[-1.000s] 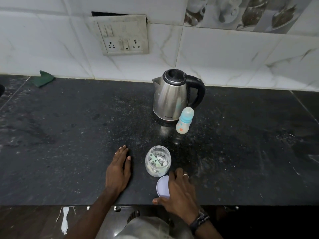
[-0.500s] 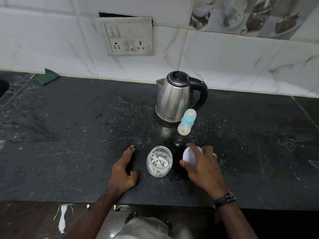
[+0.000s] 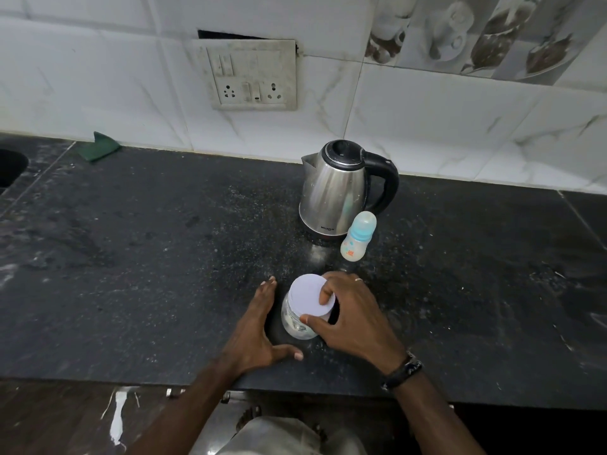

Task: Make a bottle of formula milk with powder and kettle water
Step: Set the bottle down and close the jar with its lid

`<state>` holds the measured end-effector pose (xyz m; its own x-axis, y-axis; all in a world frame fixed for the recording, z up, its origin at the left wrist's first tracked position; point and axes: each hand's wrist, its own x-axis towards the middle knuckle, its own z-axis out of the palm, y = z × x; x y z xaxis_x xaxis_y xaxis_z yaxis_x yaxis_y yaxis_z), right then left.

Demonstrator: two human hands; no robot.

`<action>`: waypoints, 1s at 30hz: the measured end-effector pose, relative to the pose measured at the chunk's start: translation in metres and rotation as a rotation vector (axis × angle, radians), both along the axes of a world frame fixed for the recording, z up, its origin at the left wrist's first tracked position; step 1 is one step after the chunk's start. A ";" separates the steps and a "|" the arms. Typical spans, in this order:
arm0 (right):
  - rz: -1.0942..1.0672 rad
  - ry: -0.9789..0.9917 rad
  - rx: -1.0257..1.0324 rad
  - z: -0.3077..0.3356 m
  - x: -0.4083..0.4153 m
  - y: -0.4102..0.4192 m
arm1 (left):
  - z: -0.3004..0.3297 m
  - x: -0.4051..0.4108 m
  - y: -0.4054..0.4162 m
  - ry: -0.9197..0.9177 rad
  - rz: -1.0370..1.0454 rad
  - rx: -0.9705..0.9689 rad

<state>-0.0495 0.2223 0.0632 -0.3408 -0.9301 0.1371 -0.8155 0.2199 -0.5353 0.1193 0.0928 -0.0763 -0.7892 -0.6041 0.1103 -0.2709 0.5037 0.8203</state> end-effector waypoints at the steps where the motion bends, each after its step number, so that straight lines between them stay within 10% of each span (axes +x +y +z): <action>1: 0.028 0.021 0.045 0.001 0.001 0.000 | 0.000 -0.002 0.001 0.012 0.011 0.011; 17: 0.336 0.474 0.446 0.025 0.010 -0.031 | 0.007 -0.017 0.009 0.102 0.102 0.079; 30: -0.033 0.436 0.288 0.043 0.023 -0.042 | 0.013 -0.018 0.013 0.119 0.120 0.099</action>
